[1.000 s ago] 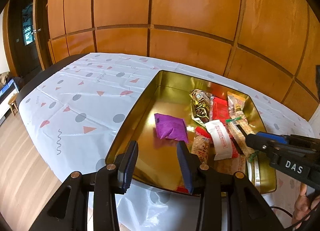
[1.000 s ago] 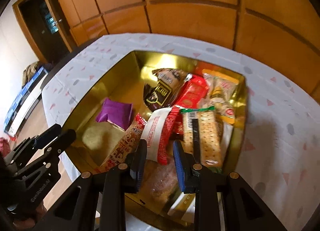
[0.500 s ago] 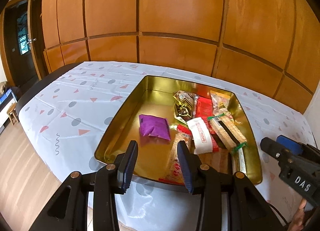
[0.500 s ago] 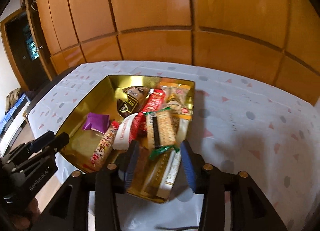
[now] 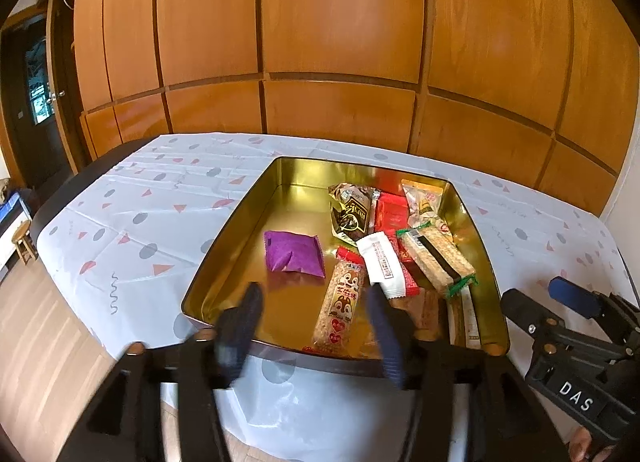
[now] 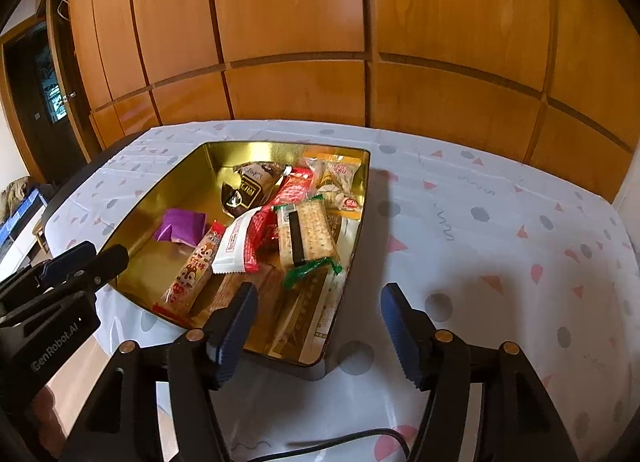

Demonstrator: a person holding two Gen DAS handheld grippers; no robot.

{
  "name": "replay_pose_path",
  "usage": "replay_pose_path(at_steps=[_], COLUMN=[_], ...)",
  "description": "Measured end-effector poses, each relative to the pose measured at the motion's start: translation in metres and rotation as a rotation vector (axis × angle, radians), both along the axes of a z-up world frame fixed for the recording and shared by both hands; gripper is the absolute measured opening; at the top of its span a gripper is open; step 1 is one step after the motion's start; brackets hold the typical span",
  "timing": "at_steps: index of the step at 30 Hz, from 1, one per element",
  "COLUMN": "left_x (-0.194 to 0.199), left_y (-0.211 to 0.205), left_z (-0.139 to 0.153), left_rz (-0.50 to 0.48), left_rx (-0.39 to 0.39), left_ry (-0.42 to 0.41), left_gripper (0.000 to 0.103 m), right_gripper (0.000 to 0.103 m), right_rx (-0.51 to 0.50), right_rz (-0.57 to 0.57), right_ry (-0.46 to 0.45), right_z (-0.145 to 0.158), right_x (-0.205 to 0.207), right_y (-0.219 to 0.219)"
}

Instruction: Organize snacks

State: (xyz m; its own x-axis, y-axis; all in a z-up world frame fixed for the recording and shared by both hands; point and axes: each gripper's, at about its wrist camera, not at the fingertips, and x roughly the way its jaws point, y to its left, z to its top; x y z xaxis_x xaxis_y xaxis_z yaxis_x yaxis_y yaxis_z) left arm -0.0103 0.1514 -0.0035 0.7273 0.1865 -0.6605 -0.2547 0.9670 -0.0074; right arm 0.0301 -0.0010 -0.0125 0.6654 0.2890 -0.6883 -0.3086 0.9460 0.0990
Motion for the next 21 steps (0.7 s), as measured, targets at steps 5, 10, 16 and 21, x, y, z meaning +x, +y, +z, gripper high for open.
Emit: replay_pose_path(at_steps=[5, 10, 16, 21], left_x=[-0.001, 0.001, 0.001, -0.001], left_y=[-0.003, -0.001, 0.007, 0.011], left_z=[0.002, 0.0, 0.001, 0.002], left_rz=[0.005, 0.011, 0.054, 0.054], left_rx=[0.019, 0.006, 0.026, 0.005], left_ry=[-0.018, -0.016, -0.034, -0.05], left_gripper=[0.067, 0.069, 0.069, 0.069], right_gripper=[0.069, 0.071, 0.074, 0.075], right_rx=[0.01, 0.005, 0.006, 0.001], right_rz=[-0.016, -0.012, -0.018, -0.012], right_ry=[-0.015, -0.02, -0.033, -0.042], right_z=[0.003, 0.0, 0.001, 0.002], right_x=[0.0, -0.001, -0.001, -0.003], right_y=[-0.001, 0.0, -0.001, 0.0])
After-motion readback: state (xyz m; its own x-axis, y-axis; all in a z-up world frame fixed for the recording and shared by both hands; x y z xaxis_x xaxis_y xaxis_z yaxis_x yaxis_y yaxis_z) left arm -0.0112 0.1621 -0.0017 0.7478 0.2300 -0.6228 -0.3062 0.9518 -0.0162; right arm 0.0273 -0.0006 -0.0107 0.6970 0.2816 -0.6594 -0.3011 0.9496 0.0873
